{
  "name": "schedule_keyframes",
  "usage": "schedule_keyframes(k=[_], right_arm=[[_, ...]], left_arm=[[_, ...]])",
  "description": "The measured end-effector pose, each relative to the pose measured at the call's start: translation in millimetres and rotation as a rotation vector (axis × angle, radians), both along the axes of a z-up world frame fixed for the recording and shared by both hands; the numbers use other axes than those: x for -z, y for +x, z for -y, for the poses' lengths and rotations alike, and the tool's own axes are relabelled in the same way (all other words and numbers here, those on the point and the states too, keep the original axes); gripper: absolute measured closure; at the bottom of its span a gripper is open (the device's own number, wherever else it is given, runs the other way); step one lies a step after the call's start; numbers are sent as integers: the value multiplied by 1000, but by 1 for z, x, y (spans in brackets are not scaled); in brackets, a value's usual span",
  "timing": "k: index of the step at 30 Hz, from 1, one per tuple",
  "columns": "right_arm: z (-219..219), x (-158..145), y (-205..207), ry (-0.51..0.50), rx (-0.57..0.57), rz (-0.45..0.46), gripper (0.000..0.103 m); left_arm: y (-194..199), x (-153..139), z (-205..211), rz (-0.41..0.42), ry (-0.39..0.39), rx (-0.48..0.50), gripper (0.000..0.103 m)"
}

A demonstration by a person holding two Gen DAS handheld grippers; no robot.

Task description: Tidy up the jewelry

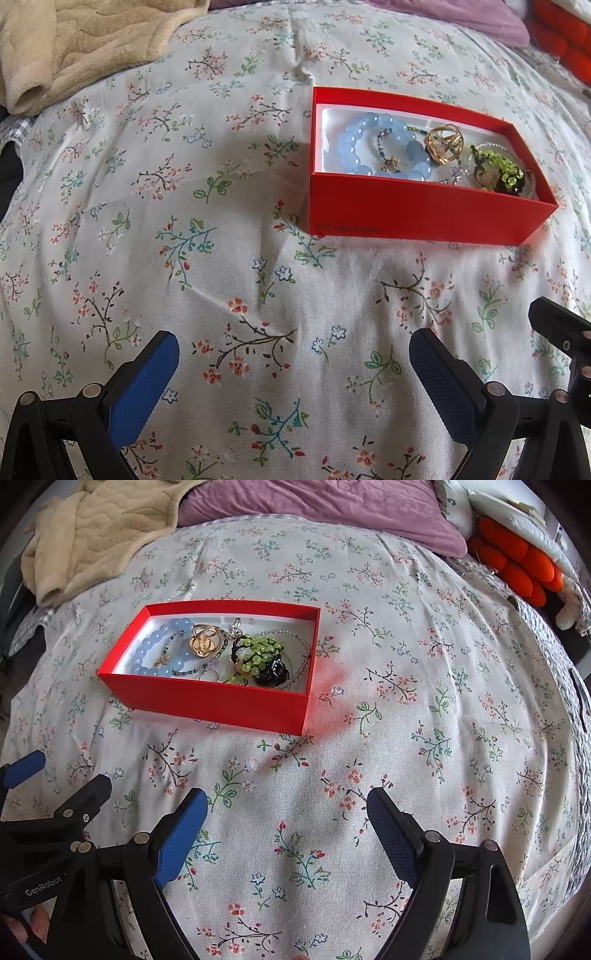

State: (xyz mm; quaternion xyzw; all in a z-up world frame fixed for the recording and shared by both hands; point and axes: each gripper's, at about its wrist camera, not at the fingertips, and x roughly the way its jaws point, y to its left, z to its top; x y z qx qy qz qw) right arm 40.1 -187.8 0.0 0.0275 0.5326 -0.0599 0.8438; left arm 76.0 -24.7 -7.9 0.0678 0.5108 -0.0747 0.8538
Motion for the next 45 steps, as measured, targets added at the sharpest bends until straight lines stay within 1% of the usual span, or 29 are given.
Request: schedule_keyframes(k=[25,45], right_arm=[[0,1,0,-1,0,0,13],[1,2,-1,-1,7,4,13]], left_arm=[[0,0,0,-1,1,6,1],[-4,-3,5,15,-1,27,1]])
